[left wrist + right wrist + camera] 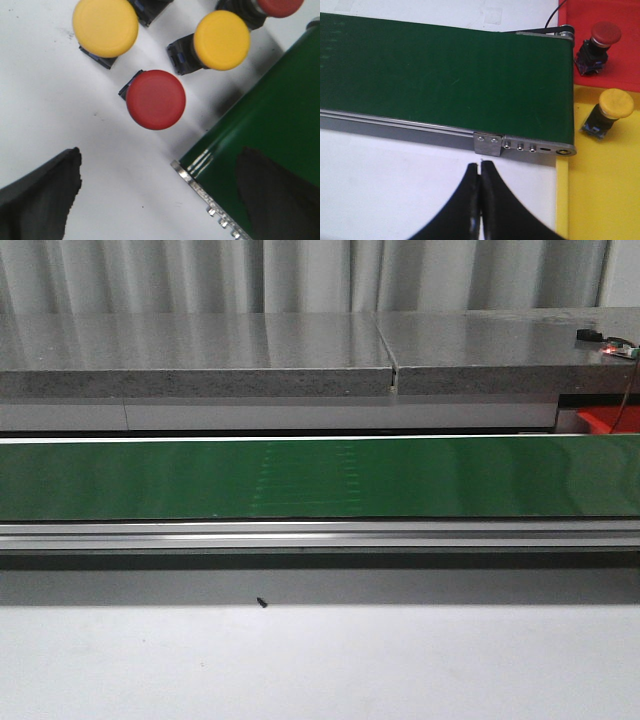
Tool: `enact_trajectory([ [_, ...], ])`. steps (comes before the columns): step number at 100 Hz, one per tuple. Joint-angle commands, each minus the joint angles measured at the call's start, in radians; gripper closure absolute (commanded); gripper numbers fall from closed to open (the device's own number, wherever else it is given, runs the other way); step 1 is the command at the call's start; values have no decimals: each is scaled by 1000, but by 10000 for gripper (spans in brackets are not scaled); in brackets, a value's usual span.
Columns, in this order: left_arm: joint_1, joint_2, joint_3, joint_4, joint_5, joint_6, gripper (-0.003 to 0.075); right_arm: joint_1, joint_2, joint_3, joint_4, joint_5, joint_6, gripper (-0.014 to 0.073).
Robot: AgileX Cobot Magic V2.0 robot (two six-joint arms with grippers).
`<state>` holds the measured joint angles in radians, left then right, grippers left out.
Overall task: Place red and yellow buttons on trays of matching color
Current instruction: 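Move the left gripper back over the button cluster, then close the left gripper on a red button and lift it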
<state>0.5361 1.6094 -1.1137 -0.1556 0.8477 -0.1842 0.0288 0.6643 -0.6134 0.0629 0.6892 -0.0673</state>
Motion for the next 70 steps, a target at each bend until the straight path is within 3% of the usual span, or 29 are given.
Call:
enact_trajectory([
  [1, 3, -17, -38, 4, -35, -19, 134, 2, -2, -23, 7, -55, -3, 661],
  [35, 3, 65, -40, 4, -111, -19, 204, 2, -2, -23, 7, -55, -3, 661],
  [70, 3, 109, -41, -24, -189, -19, 220, 2, -2, -23, 7, -55, -3, 661],
])
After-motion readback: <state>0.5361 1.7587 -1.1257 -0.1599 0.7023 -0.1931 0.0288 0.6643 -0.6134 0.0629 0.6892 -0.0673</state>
